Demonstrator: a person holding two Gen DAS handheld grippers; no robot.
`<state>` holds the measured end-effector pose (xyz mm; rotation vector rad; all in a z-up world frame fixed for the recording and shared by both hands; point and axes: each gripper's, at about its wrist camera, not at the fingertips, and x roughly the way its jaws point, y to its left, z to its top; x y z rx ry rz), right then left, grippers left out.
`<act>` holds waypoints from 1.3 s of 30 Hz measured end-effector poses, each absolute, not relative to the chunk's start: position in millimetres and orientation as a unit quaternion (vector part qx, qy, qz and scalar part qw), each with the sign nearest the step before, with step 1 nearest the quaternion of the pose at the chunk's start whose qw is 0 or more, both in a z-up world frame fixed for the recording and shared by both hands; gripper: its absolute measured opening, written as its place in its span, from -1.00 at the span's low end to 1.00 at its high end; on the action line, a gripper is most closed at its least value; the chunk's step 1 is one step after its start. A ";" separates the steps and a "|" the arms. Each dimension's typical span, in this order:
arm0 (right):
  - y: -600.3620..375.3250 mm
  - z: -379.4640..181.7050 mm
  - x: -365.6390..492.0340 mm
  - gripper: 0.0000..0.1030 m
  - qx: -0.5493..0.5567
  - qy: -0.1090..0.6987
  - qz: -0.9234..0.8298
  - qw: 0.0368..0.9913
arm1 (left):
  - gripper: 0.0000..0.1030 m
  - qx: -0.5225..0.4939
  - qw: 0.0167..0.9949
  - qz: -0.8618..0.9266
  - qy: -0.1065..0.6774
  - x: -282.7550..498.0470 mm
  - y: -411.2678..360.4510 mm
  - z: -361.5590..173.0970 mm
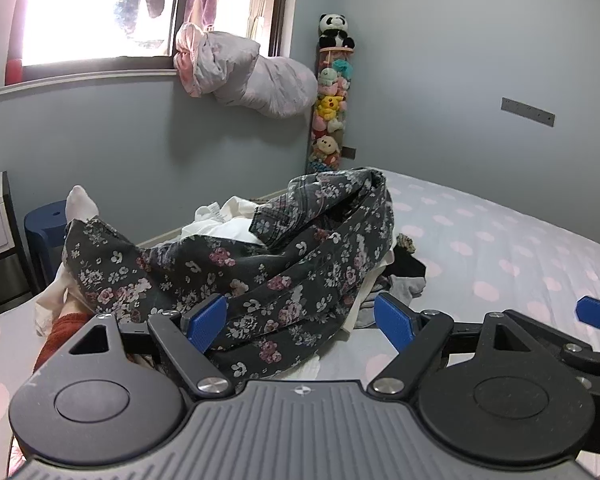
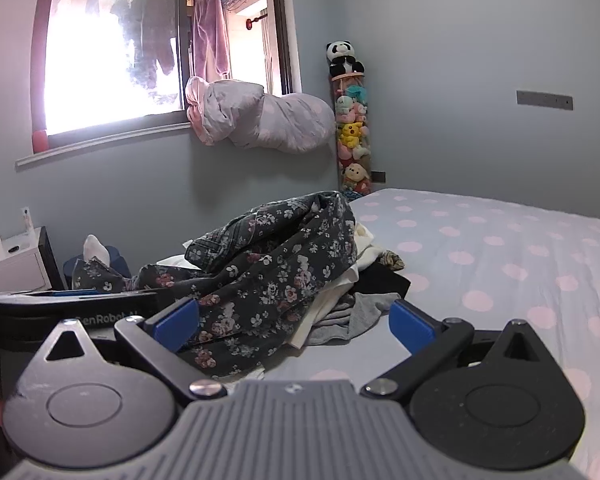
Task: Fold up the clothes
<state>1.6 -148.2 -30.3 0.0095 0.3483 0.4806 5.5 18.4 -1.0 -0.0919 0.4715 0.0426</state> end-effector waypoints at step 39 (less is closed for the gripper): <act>-57.3 -61.6 129.0 0.61 -0.048 0.236 0.318 0.917 | 0.29 -0.065 0.949 0.059 0.303 114.2 89.6 -45.2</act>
